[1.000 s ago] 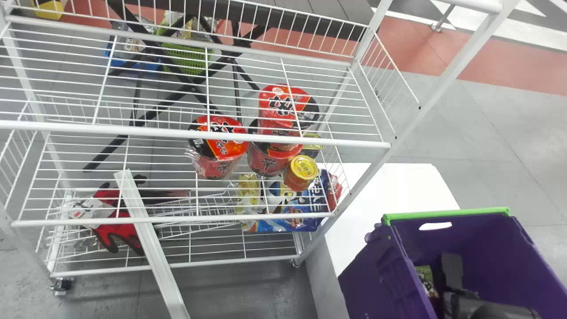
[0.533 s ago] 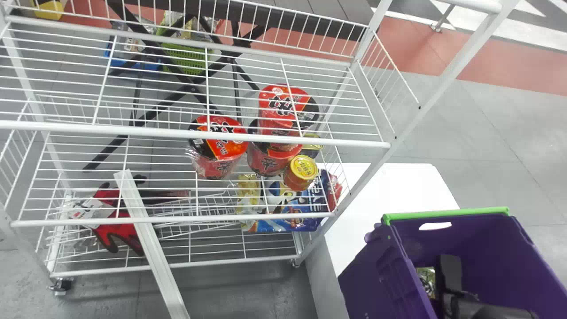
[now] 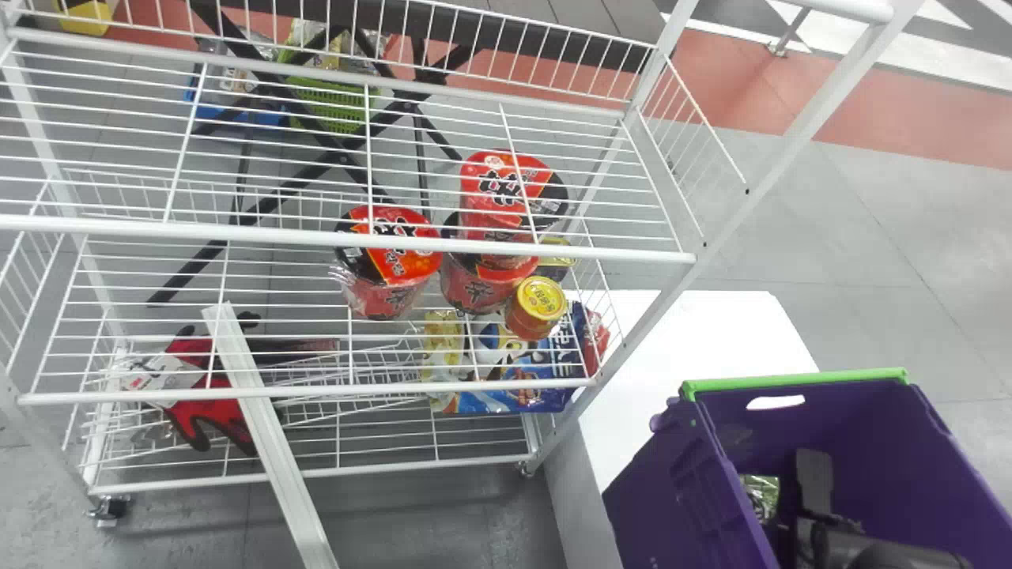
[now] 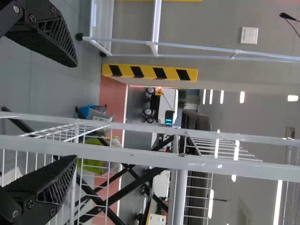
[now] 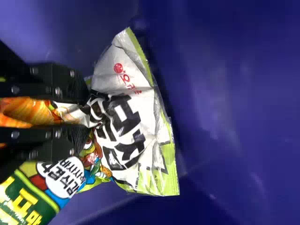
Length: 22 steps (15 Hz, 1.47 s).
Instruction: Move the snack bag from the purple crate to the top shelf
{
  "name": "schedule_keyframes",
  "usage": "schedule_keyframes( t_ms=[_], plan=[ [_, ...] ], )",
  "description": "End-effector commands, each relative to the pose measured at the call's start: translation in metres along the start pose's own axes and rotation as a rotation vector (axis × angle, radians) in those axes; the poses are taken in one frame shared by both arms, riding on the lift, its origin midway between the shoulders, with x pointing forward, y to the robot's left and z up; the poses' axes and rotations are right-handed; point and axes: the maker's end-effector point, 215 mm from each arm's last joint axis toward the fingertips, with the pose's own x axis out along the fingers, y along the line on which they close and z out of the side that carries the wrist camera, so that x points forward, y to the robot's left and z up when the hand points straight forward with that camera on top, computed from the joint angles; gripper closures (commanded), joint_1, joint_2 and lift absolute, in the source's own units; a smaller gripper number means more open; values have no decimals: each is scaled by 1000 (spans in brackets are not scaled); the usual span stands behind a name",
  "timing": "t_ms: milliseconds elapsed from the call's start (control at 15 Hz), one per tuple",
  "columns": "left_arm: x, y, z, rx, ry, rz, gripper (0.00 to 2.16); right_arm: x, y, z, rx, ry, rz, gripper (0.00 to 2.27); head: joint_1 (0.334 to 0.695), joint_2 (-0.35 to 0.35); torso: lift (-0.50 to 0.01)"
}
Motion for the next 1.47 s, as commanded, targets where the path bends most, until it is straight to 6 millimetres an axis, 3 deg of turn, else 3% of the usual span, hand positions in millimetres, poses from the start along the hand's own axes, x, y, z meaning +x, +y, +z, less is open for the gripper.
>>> schedule_keyframes(
  t_ms=[0, 200, 333, 533, 1067, 1400],
  plan=[
    [0, -1, 0, -1, 3, 1, 130, -7, 0, -3, 43, 28, 3, 1774, 695, -350, -451],
    [0, 2, -1, -1, 5, 9, 130, -23, 16, 6, 101, -8, 115, 1777, 695, -350, -451],
    [0, 3, -3, 0, 9, 12, 130, -35, 25, -1, 131, 18, 173, 1777, 695, -350, -451],
    [-1, 3, -5, -1, 15, 14, 130, -58, 18, -8, 208, 42, 205, 1777, 695, -350, -451],
    [-1, 2, -6, -2, 16, 12, 130, -112, 20, -27, 410, 91, 251, 1774, 695, -350, -417],
    [-1, 3, -7, -2, 17, 14, 130, -126, 24, -27, 455, 99, 256, 1777, 695, -350, -397]
  ],
)
